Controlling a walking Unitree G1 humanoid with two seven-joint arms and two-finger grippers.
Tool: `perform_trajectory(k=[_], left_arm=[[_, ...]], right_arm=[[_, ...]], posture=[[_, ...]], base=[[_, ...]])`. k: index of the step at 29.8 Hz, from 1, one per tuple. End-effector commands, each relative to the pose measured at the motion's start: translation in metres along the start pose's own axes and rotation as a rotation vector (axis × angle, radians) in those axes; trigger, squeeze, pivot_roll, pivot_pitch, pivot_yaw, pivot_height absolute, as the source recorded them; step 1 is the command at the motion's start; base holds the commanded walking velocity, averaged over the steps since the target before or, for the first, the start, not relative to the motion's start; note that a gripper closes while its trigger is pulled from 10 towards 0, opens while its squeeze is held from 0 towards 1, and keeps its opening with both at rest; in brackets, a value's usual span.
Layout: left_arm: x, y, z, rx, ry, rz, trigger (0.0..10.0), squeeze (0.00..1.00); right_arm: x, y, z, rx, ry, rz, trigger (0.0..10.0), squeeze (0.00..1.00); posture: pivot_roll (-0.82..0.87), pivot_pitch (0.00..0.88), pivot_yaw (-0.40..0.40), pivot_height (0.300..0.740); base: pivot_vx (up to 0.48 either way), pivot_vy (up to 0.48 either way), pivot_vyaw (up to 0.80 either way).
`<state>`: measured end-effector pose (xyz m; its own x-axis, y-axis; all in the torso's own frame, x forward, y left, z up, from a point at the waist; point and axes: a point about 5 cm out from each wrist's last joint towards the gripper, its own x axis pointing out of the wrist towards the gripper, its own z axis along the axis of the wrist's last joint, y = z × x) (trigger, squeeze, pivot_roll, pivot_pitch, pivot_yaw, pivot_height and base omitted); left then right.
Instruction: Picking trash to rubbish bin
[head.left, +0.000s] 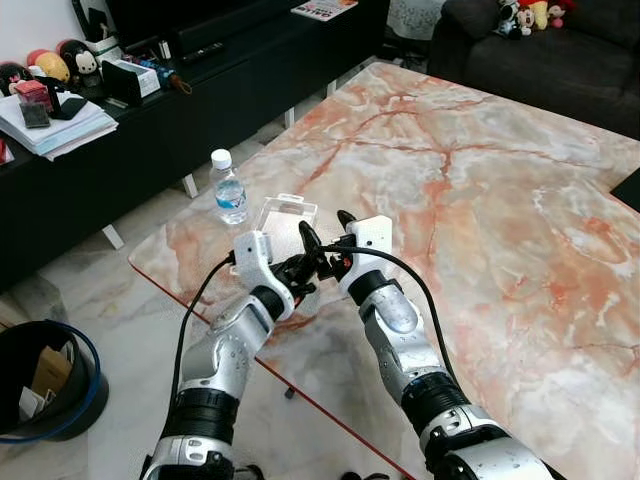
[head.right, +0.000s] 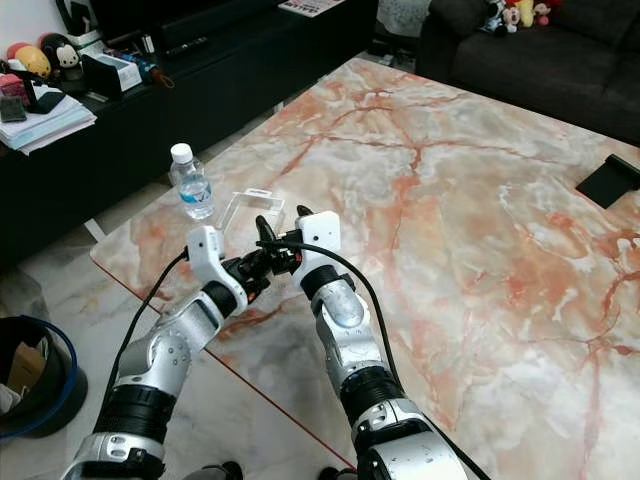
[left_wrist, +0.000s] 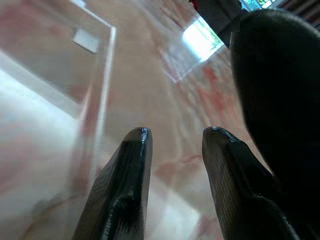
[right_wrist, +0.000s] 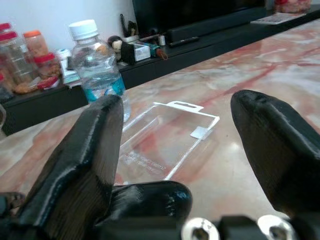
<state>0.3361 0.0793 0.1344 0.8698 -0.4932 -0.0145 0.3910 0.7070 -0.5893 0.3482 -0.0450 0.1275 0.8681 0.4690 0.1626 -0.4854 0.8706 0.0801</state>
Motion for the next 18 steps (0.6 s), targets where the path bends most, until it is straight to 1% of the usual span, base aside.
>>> perform_trajectory(k=[1,3,4,5,6,7,8,10,11,12,13,15,17,18], left_arm=[[0.002,-0.008,0.005,0.038,-0.017,-0.012,10.0,0.0],[-0.001,-0.011,0.017,0.182,-0.065,0.022,10.0,0.0],[-0.002,-0.011,0.02,0.235,-0.081,0.037,10.0,0.0],[-0.005,-0.012,0.031,0.363,-0.121,0.083,10.0,0.0],[-0.005,-0.012,0.031,0.363,-0.121,0.083,10.0,0.0],[-0.009,-0.011,0.038,0.409,-0.142,0.116,10.0,0.0],[-0.017,-0.002,0.047,0.537,-0.152,0.215,10.0,0.0],[-0.023,0.007,0.052,0.634,-0.14,0.287,10.0,0.0],[-0.03,0.019,0.054,0.705,-0.113,0.337,10.0,0.0],[-0.03,0.019,0.054,0.705,-0.113,0.337,10.0,0.0],[-0.037,0.029,0.057,0.715,-0.108,0.369,10.0,1.0],[-0.042,0.037,0.061,0.707,-0.12,0.399,10.0,1.0],[-0.048,0.045,0.066,0.742,-0.125,0.444,10.0,1.0],[-0.053,0.051,0.071,0.74,-0.14,0.481,10.0,1.0]], right_arm=[[0.002,0.006,-0.001,0.011,0.008,0.008,10.0,0.0],[0.002,0.005,-0.001,0.011,0.008,0.004,10.0,0.0],[0.001,0.004,-0.001,0.011,0.009,0.003,10.0,0.0],[0.001,0.004,-0.001,0.011,0.009,0.001,10.0,0.0],[0.001,0.004,-0.001,0.011,0.009,0.001,10.0,0.0],[0.001,0.004,-0.002,0.012,0.01,0.0,10.0,0.0],[0.0,0.004,-0.003,0.015,0.014,-0.005,10.0,0.0],[0.0,0.004,-0.003,0.018,0.017,-0.007,10.0,0.0],[0.001,0.005,-0.004,0.021,0.018,-0.006,10.0,0.0],[0.001,0.005,-0.004,0.021,0.018,-0.006,10.0,0.0],[0.001,0.006,-0.004,0.023,0.018,-0.003,10.0,0.0],[0.002,0.008,-0.004,0.024,0.018,0.0,10.0,0.0],[0.002,0.008,-0.003,0.023,0.017,0.002,10.0,0.0],[0.002,0.008,-0.003,0.023,0.015,0.003,10.0,0.0]], posture=[[0.1,0.137,-0.03,0.74],[0.11,0.14,-0.029,0.74],[0.11,0.14,-0.029,0.74],[0.11,0.143,-0.028,0.74],[0.11,0.143,-0.028,0.74],[0.11,0.146,-0.028,0.74],[0.12,0.148,-0.027,0.74],[0.13,0.153,-0.028,0.74],[0.13,0.153,-0.028,0.74],[0.13,0.153,-0.028,0.74],[0.14,0.157,-0.029,0.74],[0.14,0.156,-0.029,0.74],[0.14,0.158,-0.029,0.74],[0.13,0.158,-0.029,0.74]], base=[[0.0,0.0,0.0],[0.0,0.0,0.0],[0.0,0.0,0.0],[0.0,0.0,0.0],[0.0,0.0,0.0],[0.0,0.0,0.0],[0.0,0.0,0.0],[0.0,0.0,0.0],[0.0,0.0,0.0],[0.0,0.0,0.0],[0.0,0.0,0.0],[0.0,0.0,0.0],[0.0,0.0,0.0],[0.0,0.0,0.0]])
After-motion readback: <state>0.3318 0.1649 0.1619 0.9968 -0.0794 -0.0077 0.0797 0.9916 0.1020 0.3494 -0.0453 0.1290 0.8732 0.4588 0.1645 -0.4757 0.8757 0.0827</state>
